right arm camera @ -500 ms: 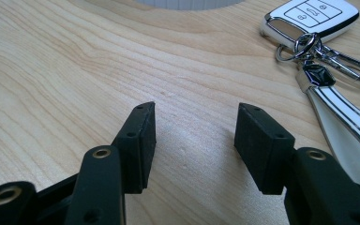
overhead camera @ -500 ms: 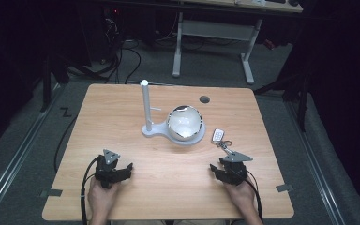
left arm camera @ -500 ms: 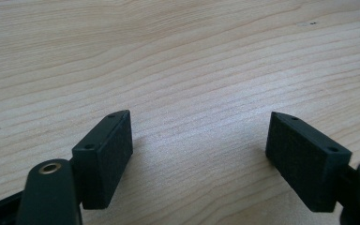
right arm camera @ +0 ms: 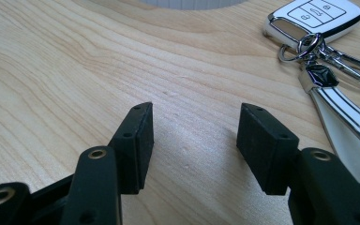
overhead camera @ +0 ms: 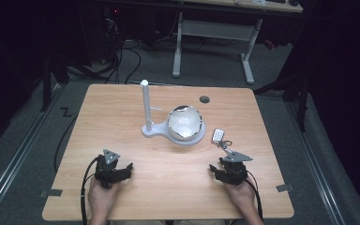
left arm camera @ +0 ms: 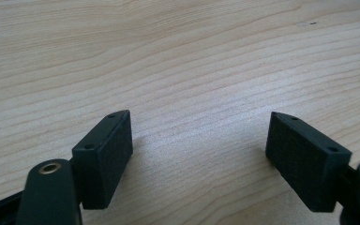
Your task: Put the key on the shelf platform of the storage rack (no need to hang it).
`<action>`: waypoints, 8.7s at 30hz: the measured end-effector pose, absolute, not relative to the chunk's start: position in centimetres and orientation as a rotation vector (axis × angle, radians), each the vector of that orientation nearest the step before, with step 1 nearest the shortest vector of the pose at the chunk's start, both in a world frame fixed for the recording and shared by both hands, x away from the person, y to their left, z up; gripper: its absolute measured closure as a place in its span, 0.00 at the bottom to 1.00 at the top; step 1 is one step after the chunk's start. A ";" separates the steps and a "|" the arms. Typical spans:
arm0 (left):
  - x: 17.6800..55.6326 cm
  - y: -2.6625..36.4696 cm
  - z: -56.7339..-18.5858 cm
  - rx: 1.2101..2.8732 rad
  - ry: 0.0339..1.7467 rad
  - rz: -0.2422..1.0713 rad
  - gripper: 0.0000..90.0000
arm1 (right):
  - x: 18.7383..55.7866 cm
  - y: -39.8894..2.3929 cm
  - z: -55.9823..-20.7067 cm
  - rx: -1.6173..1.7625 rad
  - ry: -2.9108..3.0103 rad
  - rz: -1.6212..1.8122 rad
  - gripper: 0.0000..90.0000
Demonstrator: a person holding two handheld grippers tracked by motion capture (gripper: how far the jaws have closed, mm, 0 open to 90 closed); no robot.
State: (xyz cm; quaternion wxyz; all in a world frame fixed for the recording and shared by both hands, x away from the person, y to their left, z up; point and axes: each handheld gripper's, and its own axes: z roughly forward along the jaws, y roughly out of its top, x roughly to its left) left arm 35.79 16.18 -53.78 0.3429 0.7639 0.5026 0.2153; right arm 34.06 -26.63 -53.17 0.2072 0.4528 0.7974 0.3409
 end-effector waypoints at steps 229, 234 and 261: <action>35.8 16.2 -53.8 1.988 1.304 0.558 0.26 | 37.6 -26.3 -40.1 1.069 2.226 1.207 0.83; 35.8 16.2 -53.8 1.987 1.304 0.558 0.26 | 38.1 -25.6 -39.6 1.050 2.235 1.213 0.83; 35.8 16.2 -53.8 1.988 1.304 0.558 0.26 | 42.6 -21.9 -37.9 1.041 2.243 1.219 0.83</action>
